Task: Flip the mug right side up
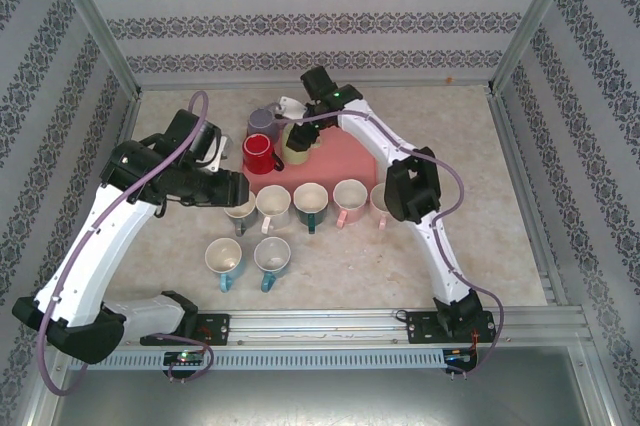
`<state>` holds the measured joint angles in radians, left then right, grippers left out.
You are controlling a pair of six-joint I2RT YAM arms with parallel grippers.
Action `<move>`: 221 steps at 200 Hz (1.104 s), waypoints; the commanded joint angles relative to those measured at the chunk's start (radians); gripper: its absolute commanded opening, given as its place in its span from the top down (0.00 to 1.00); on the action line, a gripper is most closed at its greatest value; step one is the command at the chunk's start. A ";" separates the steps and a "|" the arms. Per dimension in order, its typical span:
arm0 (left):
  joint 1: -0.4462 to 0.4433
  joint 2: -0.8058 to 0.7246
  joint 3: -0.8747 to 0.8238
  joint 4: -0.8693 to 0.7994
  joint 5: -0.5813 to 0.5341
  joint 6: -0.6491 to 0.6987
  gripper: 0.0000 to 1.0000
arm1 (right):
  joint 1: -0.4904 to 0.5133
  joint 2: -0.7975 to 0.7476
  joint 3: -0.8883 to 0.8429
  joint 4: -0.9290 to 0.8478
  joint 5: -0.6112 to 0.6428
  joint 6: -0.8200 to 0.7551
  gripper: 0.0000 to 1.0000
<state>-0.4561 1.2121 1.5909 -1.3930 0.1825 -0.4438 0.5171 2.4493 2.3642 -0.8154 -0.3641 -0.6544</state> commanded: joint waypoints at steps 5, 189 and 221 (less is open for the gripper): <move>0.013 -0.012 0.023 0.055 -0.007 -0.046 0.43 | -0.022 -0.192 -0.010 0.072 -0.029 0.133 0.56; 0.011 -0.158 -0.225 0.680 0.266 -0.190 0.27 | -0.123 -0.868 -0.645 0.817 -0.147 2.031 0.69; 0.011 -0.166 -0.334 0.987 0.408 -0.281 0.24 | -0.104 -0.951 -0.715 0.854 -0.148 2.122 0.69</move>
<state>-0.4561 1.0515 1.3144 -0.7307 0.4419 -0.6392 0.3916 1.6032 1.6669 -0.1612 -0.4801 1.2789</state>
